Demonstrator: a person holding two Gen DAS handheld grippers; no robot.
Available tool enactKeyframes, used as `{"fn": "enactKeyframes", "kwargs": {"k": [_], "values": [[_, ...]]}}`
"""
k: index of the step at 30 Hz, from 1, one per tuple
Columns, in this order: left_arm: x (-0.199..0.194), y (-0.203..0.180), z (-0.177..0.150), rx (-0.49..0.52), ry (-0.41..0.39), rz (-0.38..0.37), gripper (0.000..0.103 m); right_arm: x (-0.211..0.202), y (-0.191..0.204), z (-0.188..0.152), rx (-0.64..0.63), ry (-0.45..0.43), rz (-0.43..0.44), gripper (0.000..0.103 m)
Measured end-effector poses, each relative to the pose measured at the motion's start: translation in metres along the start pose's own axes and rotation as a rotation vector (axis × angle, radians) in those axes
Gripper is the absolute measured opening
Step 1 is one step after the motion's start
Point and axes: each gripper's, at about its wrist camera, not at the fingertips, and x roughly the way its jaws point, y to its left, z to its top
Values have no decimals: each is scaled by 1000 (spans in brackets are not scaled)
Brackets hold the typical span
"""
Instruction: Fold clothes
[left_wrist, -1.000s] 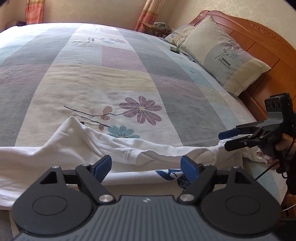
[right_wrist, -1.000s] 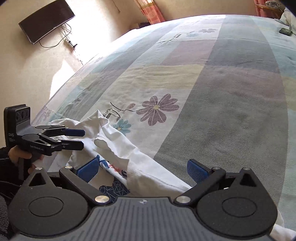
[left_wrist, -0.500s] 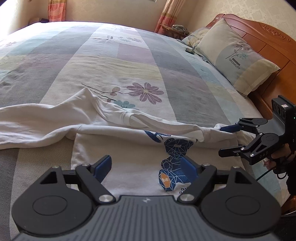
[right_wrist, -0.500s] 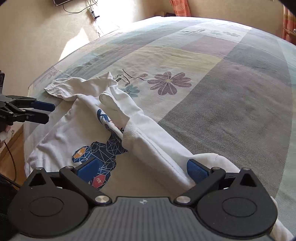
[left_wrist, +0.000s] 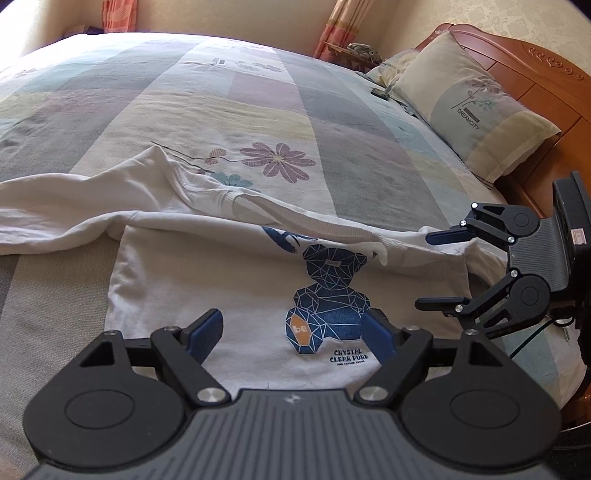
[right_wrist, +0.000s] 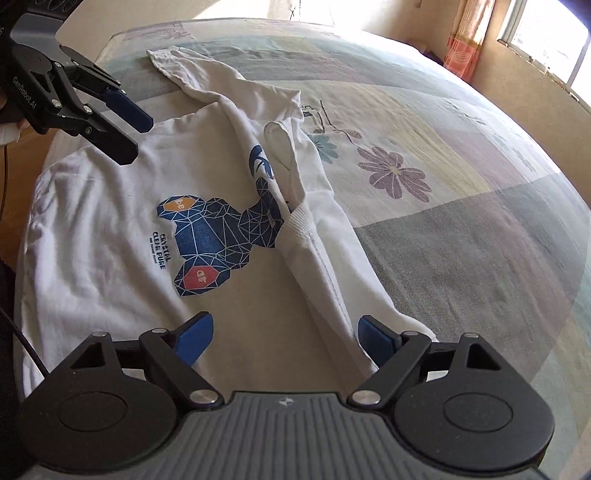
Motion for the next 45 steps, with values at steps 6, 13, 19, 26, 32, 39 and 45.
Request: {"fn": "enactKeyframes", "kwargs": {"k": [6, 13, 19, 26, 32, 39, 45], "values": [[0, -3, -1, 18, 4, 6, 82, 18, 39, 4, -305, 13, -316, 61], [10, 1, -3, 7, 33, -13, 82, 43, 65, -9, -578, 76, -576, 61], [14, 2, -4, 19, 45, -40, 82, 59, 68, -14, -584, 123, -578, 50], [18, 13, -6, 5, 60, -56, 82, 77, 77, -12, -597, 152, -613, 29], [22, 20, -5, 1, 72, -71, 82, 92, 92, -19, -574, 147, -707, 8], [20, 26, 2, 19, 63, -92, 82, 74, 60, 10, -403, 126, -648, 6], [22, 37, 7, 15, 61, -92, 82, 52, 23, 41, -261, 94, -599, 6]]}}
